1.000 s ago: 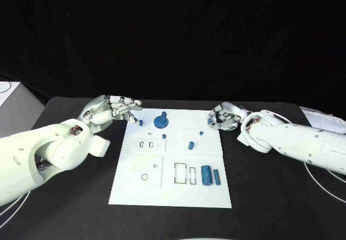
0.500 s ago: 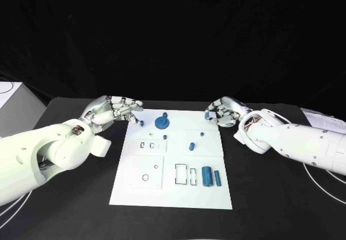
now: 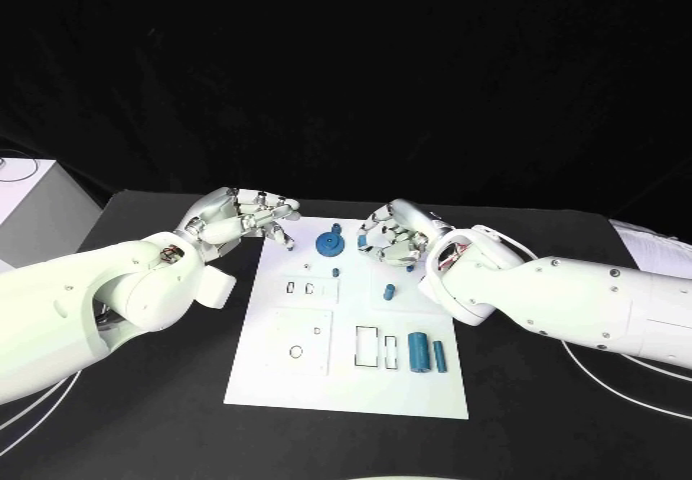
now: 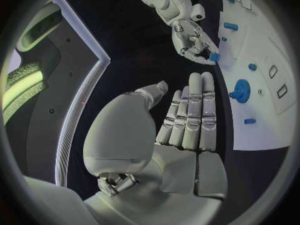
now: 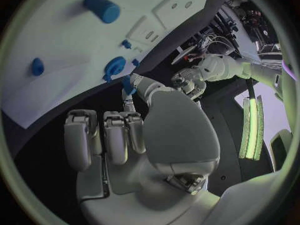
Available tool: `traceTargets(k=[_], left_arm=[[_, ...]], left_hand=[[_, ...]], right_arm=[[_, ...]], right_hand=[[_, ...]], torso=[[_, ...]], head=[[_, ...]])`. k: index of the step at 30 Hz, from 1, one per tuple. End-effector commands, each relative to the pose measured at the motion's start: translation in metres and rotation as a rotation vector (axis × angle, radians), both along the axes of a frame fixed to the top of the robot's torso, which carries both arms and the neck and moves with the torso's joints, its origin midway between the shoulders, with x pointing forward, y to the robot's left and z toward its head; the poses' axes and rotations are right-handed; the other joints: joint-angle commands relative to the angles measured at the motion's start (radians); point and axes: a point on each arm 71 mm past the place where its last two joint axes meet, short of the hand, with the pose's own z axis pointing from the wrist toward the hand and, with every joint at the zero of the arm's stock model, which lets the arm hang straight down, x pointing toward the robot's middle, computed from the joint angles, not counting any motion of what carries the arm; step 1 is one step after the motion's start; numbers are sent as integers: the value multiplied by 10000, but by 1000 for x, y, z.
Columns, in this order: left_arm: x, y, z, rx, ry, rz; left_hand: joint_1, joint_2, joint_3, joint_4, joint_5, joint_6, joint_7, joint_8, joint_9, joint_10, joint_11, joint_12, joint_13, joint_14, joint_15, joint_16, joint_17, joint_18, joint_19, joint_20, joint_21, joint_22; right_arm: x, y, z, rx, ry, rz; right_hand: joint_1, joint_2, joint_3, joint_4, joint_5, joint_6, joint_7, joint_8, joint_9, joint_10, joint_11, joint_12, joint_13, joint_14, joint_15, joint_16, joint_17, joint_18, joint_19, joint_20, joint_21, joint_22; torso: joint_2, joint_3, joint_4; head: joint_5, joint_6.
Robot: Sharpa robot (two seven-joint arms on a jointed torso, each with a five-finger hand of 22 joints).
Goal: Assemble the parts on the task board
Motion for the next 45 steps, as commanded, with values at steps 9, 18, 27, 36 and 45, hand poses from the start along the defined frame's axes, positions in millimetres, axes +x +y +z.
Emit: traceTargets(k=[9, 18, 27, 36, 45], left_arm=[[1, -6, -1, 124, 82, -169], [1, -8, -2, 164, 94, -235], [1, -8, -2, 199, 114, -255], [1, -8, -2, 223, 136, -287], [1, -8, -3, 250, 162, -320]], left_hand=[[-56, -1, 15, 78, 20, -96, -101, -62, 27, 619, -136, 450, 180, 73, -111, 299, 127, 51, -40, -41, 230, 113], [-51, -8, 16, 80, 21, -100, -116, -62, 34, 666, -156, 523, 216, 106, -131, 375, 167, 51, -25, -58, 282, 142], [-53, -13, 13, 82, 20, -102, -117, -62, 35, 663, -158, 532, 221, 116, -134, 396, 177, 51, -20, -62, 295, 149], [-59, -18, 9, 87, 20, -105, -117, -63, 37, 660, -159, 542, 227, 127, -136, 418, 189, 50, -15, -66, 309, 157], [-59, -18, 9, 87, 20, -105, -117, -63, 37, 660, -159, 542, 227, 127, -136, 418, 189, 50, -15, -66, 309, 157]], right_arm=[[-18, 54, -13, -1495, -98, 297], [-23, 79, -26, -2087, -156, 455], [-26, 90, -34, -2465, -286, 618], [-29, 94, -39, -2717, -380, 712], [-32, 97, -43, -2811, -451, 849]], right_hand=[[-209, -69, 89, -14, 176, 133, -234, 1208, 663, 588, -90, 3, 2154, 1043, -48, 41, 2634, -170, 723, -78, -37, 2040], [-460, -170, 119, 54, 303, 59, -243, 1348, 700, 618, -97, 25, 2184, 1043, -56, 41, 2634, -171, 728, -86, -37, 2044], [-618, -239, 128, 111, 351, 25, -254, 1424, 713, 639, -107, 42, 2205, 1043, -64, 41, 2634, -182, 748, -94, 5, 2077], [-739, -298, 128, 161, 365, -3, -256, 1472, 717, 649, -109, 50, 2216, 1043, -67, 41, 2634, -181, 748, -98, 1, 2076], [-912, -406, 108, 237, 341, -29, -261, 1540, 719, 672, -113, 69, 2239, 1043, -72, 41, 2634, -183, 754, -104, 8, 2084]], torso=[[21, 10, -4], [16, 18, 20], [18, 27, 7], [18, 35, -6], [13, 32, 1]], head=[[129, -126], [132, -209], [145, -267], [188, -339], [200, -366]])
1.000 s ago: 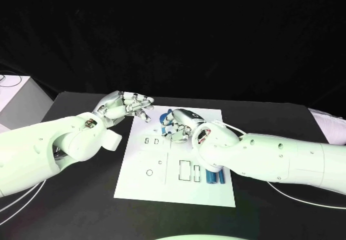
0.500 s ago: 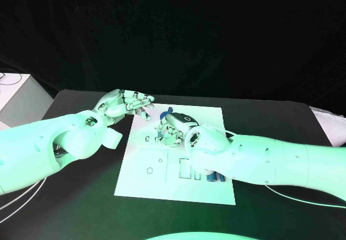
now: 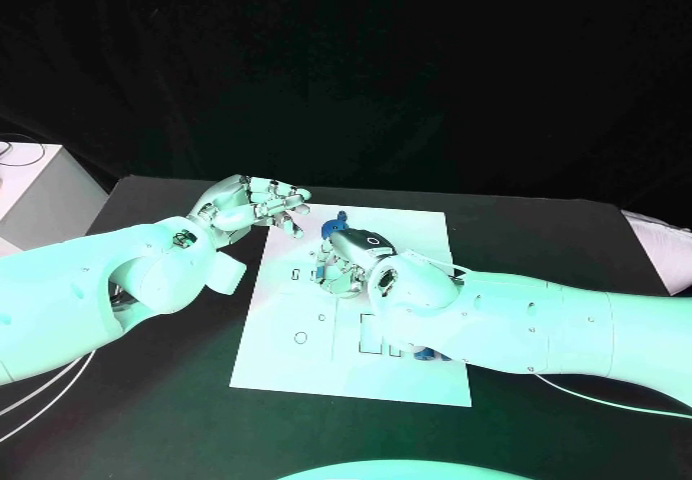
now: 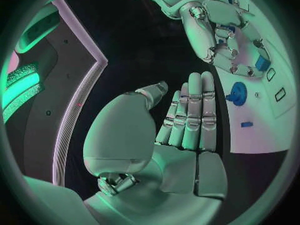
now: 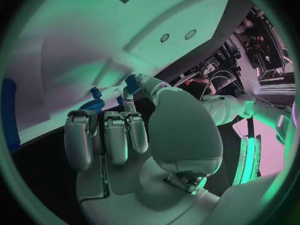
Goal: Assemble the parts on the task board
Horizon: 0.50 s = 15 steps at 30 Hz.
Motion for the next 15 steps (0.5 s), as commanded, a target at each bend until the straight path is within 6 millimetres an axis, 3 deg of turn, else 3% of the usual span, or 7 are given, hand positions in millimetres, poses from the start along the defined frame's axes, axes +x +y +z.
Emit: traceTargets(k=[1, 15], left_arm=[[-1, -2, 0, -8, 3, -209], [-1, -2, 0, 4, 27, -248]], left_hand=[[-59, -18, -19, 59, 20, -36, -48, -63, 14, 78, 7, 65, 16, 34, -47, 34, 9, 49, -15, -66, 34, 16], [-66, -23, -22, 66, 20, -38, -49, -63, 16, 65, 8, 74, 22, 39, -48, 59, 23, 48, -13, -70, 51, 25]], right_arm=[[-2, 2, -1, -308, -176, 183], [-2, 1, -5, -492, -247, 183]], right_hand=[[-125, -58, -6, 84, 17, 67, -153, 643, 709, 666, -43, 24, 2232, 1043, -73, 41, 2634, -183, 788, -67, 7, 2089], [-279, -191, -50, 163, -69, 24, -147, 691, 696, 646, -38, 1, 2212, 1043, -71, 41, 2634, -183, 789, -68, 4, 2091]], torso=[[-6, -6, 1], [-3, -11, -2]], head=[[3, -24], [13, -46]])
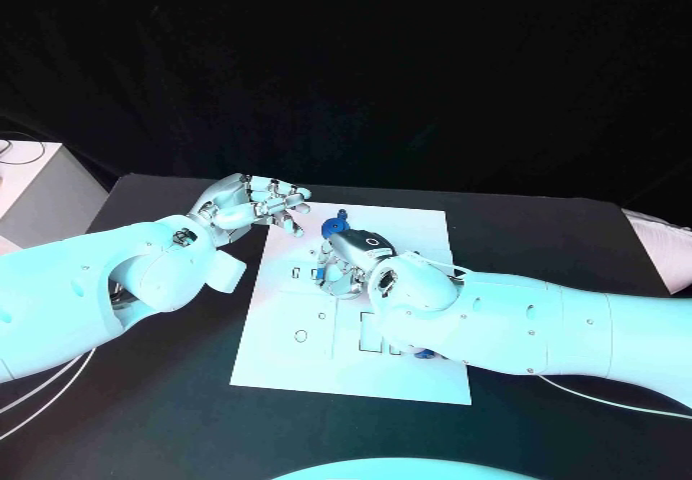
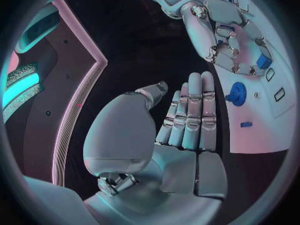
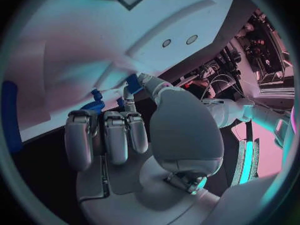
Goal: Assemble the parts on the task board
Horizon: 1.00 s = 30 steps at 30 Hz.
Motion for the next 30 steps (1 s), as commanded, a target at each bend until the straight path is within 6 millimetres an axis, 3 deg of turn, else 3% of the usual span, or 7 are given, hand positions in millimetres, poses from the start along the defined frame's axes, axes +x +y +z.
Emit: traceTargets(k=[1, 9, 13, 15, 30], left_arm=[[-1, -2, 0, -35, 3, -221], [-1, -2, 0, -24, 13, -224], [-1, -2, 0, -19, 21, -235], [-1, -2, 0, -15, 25, -239], [0, -2, 0, 9, 52, -266]], left_hand=[[-66, -23, 7, 37, 20, -39, -49, -63, 9, 65, 7, 34, 8, 39, -49, 59, 8, 47, -13, -70, 51, 9], [-66, -23, 7, 37, 20, -39, -49, -63, 9, 65, 7, 34, 8, 39, -49, 59, 8, 47, -13, -70, 51, 9], [-66, -23, 7, 37, 20, -39, -49, -63, 9, 65, 7, 34, 8, 39, -49, 59, 8, 47, -13, -70, 51, 9], [-66, -23, 7, 37, 20, -39, -49, -63, 9, 65, 7, 34, 8, 39, -49, 59, 8, 47, -13, -70, 51, 9], [-68, -29, 6, 43, 20, -42, -49, -63, 12, 43, 9, 46, 16, 29, -47, 84, 24, 44, -19, -73, 69, 20]], right_arm=[[-1, 1, -2, -279, -119, 97], [-1, 1, -2, -230, -193, 103], [-1, 1, -2, -198, -229, 117], [-1, 1, -2, -209, -228, 131], [0, 0, -2, -108, -335, 200]], right_hand=[[-110, -22, 0, 55, -67, 59, -109, 197, 696, 644, -39, -1, 2212, 1044, -72, 41, 2635, -183, 755, -34, 3, 2092], [-192, -173, -56, 89, -117, -30, -76, 199, 667, 508, -14, -139, 2071, 1044, -56, 41, 2635, -175, 742, -27, -35, 2069], [-329, -418, -252, 185, -201, -212, 19, 170, 603, 262, 66, -385, 1825, 1038, 7, 31, 2612, -169, 732, 16, -67, 2052], [-385, -513, -404, 249, 40, -291, 64, 171, 573, 161, 109, -487, 1726, 1034, 46, 24, 2597, -166, 726, 49, -86, 2043], [-276, -582, -1113, 496, -187, -694, 220, 96, 410, -297, 254, -942, 1283, 1009, 171, -24, 2497, -124, 661, 170, -274, 1932]], torso=[[2, -6, 2], [-1, -3, 3], [1, -5, 0], [1, -1, -5], [-1, -6, 7]], head=[[-4, -6], [-1, -30], [5, -30], [3, -35], [-18, -47]])
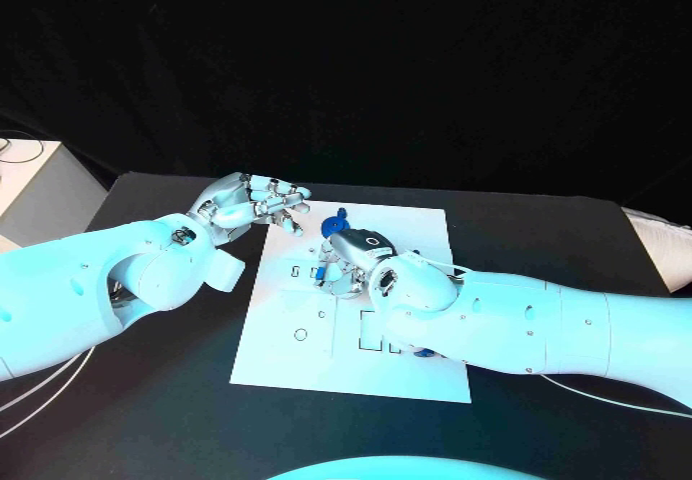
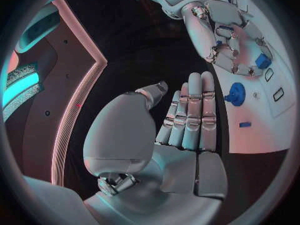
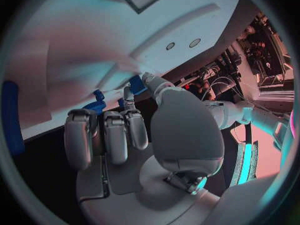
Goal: Assemble the parts on the task board
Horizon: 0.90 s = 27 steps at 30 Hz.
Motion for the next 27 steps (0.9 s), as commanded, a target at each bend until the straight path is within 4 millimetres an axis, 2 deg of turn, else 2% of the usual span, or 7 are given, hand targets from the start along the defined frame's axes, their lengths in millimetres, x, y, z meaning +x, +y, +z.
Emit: traceTargets(k=[1, 7, 16, 21, 24, 26, 27], left_arm=[[-1, -3, 0, -37, 10, -223], [0, -3, 0, -25, 21, -243], [0, -3, -1, 93, 10, -236], [1, -1, -4, 686, 66, -235], [2, 2, -6, 1360, 66, -161], [4, 5, -9, 1964, 130, -18], [5, 7, -11, 2283, 200, 61]], left_hand=[[-68, -29, 6, 43, 20, -42, -49, -63, 14, 44, 8, 46, 8, 29, -48, 24, 9, 44, -19, -73, 69, 8], [-69, -36, 4, 44, 20, -47, -47, -65, 14, 28, 11, 46, 9, 23, -47, 31, 13, 43, -22, -74, 75, 12], [-65, -41, 5, 42, 21, -51, -46, -67, 14, 15, 13, 47, 10, 16, -46, 38, 18, 42, -27, -74, 80, 15], [-79, -113, -48, 50, 20, -79, -74, -63, 41, 5, -22, 247, 117, 250, -89, 615, 346, 46, 74, -118, 362, 174], [-110, -199, -309, 9, 19, -92, -155, 172, 168, 64, -125, 1025, 557, 415, -173, 1552, 906, 46, 245, -201, 826, 446], [-90, -158, -583, -28, 21, -67, -307, 681, 411, -108, -265, 2343, 1399, 677, -304, 2892, 1859, 49, 435, -319, 1399, 791], [1, -201, -737, -79, 213, -334, -433, 1146, 649, -936, -316, 3632, 2326, 787, -355, 4166, 2942, -9, 478, -393, 1954, 1144]], right_arm=[[-1, 1, 1, 21, -180, 175], [-1, 0, 1, 62, -218, 168], [-2, -2, 3, 201, -381, 162], [-6, -8, 7, 456, -644, 143], [-8, -15, 14, 808, -841, 206], [-8, -21, 22, 1203, -938, 322], [-8, -25, 27, 1469, -928, 420]], right_hand=[[110, -53, -229, 81, -111, -113, 15, -50, -40, -158, 7, -131, 1235, 1008, 103, -28, 2483, -121, 657, 104, -49, 1920], [247, -9, -641, 256, -261, -213, 44, -39, -102, -272, 36, -240, 1123, 999, 132, -46, 2449, -107, 638, 138, -112, 1887], [777, 211, -2086, 1167, -1040, -456, 90, 72, -269, -582, 84, -507, 801, 981, 175, -83, 2382, -84, 610, 182, -237, 1834], [800, 335, -2819, 1249, -761, -568, 115, 125, -330, -692, 108, -588, 681, 967, 193, -113, 2328, -64, 583, 199, -334, 1786], [906, 398, -3181, 1260, -680, -985, 225, -74, -456, -730, 192, -605, 641, 965, 238, -118, 2321, -65, 580, 240, -356, 1780], [1051, 502, -3314, 1253, -529, -1027, 263, -105, -496, -709, 234, -570, 657, 964, 293, -119, 2319, -63, 580, 273, -364, 1780], [1180, 550, -3335, 1246, -296, -974, 261, -79, -503, -679, 233, -534, 682, 968, 298, -113, 2332, -63, 583, 286, -361, 1785]], torso=[[-1, -6, 7], [0, -8, 1], [-1, -7, 6], [-21, 5, -13], [-51, 19, -45], [-78, 36, -67], [-96, 48, -81]], head=[[-6, -4], [-5, -19], [-4, -35], [35, -8], [59, 35], [95, 64], [107, 75]])
